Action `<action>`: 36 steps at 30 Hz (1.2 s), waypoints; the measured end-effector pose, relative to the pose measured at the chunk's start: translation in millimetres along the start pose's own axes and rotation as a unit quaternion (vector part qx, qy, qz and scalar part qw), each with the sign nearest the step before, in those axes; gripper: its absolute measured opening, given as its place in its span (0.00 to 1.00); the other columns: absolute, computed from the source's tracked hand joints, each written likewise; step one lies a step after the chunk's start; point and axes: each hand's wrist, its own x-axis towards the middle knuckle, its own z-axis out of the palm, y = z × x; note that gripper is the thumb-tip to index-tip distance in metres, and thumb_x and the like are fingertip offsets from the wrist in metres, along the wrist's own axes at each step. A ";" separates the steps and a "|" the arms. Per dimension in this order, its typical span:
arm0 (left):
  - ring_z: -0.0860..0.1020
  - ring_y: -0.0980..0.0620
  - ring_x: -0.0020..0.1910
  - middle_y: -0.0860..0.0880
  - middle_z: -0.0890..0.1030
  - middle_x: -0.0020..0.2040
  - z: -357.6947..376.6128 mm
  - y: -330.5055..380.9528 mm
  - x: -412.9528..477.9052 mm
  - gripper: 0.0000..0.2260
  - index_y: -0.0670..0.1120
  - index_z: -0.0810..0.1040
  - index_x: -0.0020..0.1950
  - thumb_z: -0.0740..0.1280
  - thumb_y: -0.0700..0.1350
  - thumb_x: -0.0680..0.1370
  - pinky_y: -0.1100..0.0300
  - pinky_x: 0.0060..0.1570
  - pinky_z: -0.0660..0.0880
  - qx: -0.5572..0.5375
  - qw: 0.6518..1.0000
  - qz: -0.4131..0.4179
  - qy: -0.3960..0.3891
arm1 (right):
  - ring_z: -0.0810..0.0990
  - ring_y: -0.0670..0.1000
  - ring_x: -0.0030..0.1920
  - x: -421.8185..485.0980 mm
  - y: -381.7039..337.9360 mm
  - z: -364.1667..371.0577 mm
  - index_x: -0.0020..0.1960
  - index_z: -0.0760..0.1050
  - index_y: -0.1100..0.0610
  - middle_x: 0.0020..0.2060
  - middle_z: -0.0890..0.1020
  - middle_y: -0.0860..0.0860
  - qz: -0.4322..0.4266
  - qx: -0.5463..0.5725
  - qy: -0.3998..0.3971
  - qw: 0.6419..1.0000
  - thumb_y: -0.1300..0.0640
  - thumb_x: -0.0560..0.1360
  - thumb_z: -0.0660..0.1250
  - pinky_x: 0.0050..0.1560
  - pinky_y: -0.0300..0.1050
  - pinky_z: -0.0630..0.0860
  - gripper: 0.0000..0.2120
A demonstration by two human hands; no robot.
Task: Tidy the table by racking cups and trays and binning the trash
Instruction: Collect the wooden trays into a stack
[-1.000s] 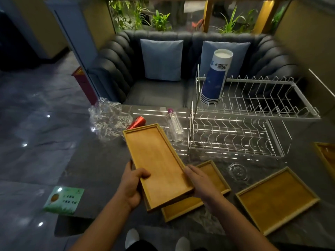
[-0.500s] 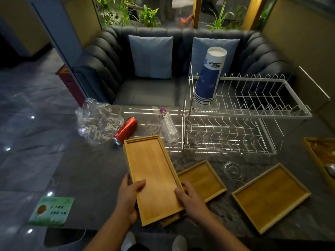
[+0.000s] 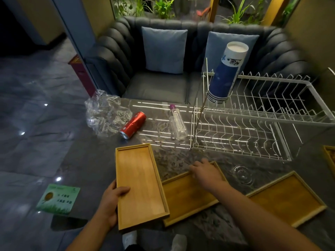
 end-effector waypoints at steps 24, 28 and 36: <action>0.79 0.33 0.57 0.38 0.79 0.61 -75.3 15.1 21.8 0.25 0.51 0.71 0.69 0.70 0.39 0.73 0.38 0.43 0.80 -0.042 0.999 0.022 -0.004 | 0.79 0.49 0.44 -44.0 -9.1 -28.5 0.56 0.76 0.50 0.45 0.80 0.46 0.199 0.401 0.169 0.878 0.55 0.80 0.63 0.45 0.51 0.78 0.06; 0.79 0.32 0.57 0.37 0.79 0.61 -57.9 1.8 30.0 0.24 0.50 0.71 0.71 0.67 0.35 0.76 0.35 0.50 0.78 -0.016 0.999 0.036 -0.026 | 0.80 0.52 0.51 -29.5 -39.6 -32.6 0.61 0.79 0.54 0.52 0.82 0.51 0.247 0.566 0.141 0.774 0.60 0.78 0.66 0.53 0.52 0.78 0.12; 0.81 0.35 0.58 0.40 0.81 0.62 -9.0 -26.0 33.8 0.30 0.54 0.68 0.74 0.71 0.40 0.74 0.34 0.55 0.78 0.012 0.995 -0.006 -0.095 | 0.78 0.44 0.49 -27.4 -102.6 -9.8 0.62 0.78 0.50 0.50 0.81 0.43 0.280 0.660 0.131 0.684 0.58 0.80 0.64 0.46 0.45 0.75 0.12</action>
